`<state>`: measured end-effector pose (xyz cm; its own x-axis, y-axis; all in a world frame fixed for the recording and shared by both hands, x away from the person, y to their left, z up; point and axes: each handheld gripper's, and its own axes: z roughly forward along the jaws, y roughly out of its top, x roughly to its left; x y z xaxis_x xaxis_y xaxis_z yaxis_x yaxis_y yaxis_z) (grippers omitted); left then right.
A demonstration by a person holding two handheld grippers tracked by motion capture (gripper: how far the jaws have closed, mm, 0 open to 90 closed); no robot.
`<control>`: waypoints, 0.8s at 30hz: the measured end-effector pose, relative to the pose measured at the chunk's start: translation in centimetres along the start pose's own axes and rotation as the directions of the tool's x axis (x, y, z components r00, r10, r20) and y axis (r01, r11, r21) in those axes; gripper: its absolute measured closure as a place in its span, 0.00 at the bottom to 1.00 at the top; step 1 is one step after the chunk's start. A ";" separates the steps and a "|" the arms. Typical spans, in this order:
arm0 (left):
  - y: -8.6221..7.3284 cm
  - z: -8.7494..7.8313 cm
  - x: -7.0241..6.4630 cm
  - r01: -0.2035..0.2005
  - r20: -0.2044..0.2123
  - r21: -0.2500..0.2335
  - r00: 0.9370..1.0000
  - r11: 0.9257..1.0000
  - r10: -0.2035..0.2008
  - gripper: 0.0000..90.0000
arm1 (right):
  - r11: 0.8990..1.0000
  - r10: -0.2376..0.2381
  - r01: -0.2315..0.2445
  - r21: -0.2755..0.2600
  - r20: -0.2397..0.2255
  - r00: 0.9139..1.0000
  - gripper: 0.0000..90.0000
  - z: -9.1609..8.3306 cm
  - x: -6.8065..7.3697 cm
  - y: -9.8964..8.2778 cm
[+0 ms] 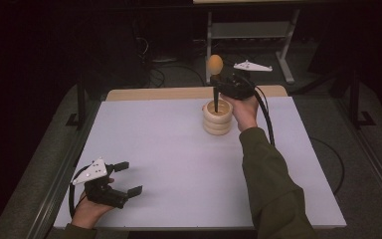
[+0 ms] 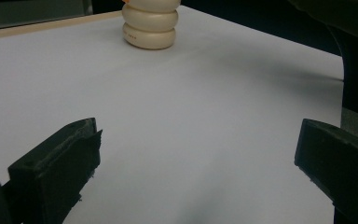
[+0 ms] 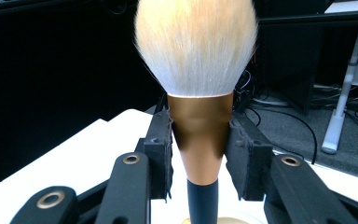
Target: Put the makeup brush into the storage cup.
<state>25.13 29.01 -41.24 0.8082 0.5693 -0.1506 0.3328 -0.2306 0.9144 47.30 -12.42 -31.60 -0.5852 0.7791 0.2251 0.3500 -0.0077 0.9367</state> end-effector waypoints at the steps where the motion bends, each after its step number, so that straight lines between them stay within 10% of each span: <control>1: 0.0 0.0 0.0 0.000 0.000 0.000 1.000 1.000 0.000 0.00 | 1.000 0.002 -0.002 0.000 0.001 1.000 0.69 0.2 0.0 -0.1; 24: 0.0 -0.1 0.0 0.005 -0.003 -0.004 1.000 1.000 -0.005 0.00 | 0.998 -0.020 0.019 0.064 0.017 1.000 0.69 2.5 0.2 -1.8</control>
<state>25.10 29.07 -41.19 0.8052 0.5725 -0.1543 0.3352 -0.2248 0.9149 48.40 -10.68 -33.92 -0.5793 0.7898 0.2013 0.3849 0.0475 0.9217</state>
